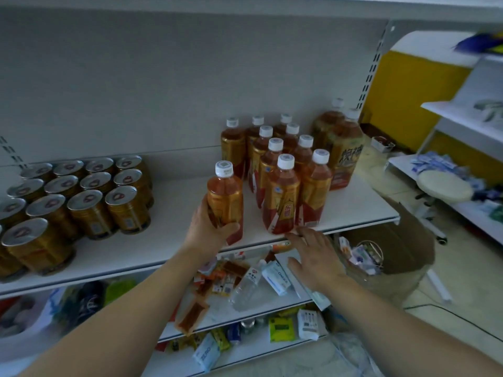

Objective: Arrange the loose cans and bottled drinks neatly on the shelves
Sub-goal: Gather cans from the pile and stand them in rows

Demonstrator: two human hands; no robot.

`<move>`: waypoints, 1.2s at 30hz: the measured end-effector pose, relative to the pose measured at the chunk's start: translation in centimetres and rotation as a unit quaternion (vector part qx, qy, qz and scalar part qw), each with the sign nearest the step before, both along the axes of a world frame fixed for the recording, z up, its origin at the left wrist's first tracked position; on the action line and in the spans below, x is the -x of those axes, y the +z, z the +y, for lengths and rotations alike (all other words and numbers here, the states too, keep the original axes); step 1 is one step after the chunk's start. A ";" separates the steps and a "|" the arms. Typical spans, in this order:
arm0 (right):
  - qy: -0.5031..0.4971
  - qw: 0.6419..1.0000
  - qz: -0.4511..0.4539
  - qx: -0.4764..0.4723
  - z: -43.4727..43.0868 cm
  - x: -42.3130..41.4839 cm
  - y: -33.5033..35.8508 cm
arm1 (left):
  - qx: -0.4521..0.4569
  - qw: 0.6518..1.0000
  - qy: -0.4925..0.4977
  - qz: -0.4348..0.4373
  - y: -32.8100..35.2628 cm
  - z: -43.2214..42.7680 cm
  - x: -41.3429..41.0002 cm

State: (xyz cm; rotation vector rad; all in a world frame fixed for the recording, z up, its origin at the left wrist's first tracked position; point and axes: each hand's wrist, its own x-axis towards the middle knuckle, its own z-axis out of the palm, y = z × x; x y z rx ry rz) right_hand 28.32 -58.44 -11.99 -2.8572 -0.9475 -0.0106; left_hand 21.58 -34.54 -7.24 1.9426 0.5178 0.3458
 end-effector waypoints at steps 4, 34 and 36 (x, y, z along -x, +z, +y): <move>0.019 0.999 -0.034 0.038 -1.2 -0.7 -1.8 | -0.012 1.000 -0.015 0.000 0.3 0.0 -1.7; 0.084 0.969 -0.194 -0.129 -1.3 -3.8 -4.2 | 0.058 0.996 -0.074 0.004 -1.4 3.6 -14.0; 0.081 0.971 -0.186 -0.124 -1.4 -3.7 -4.2 | 0.036 0.996 -0.076 0.016 -1.3 4.2 -14.6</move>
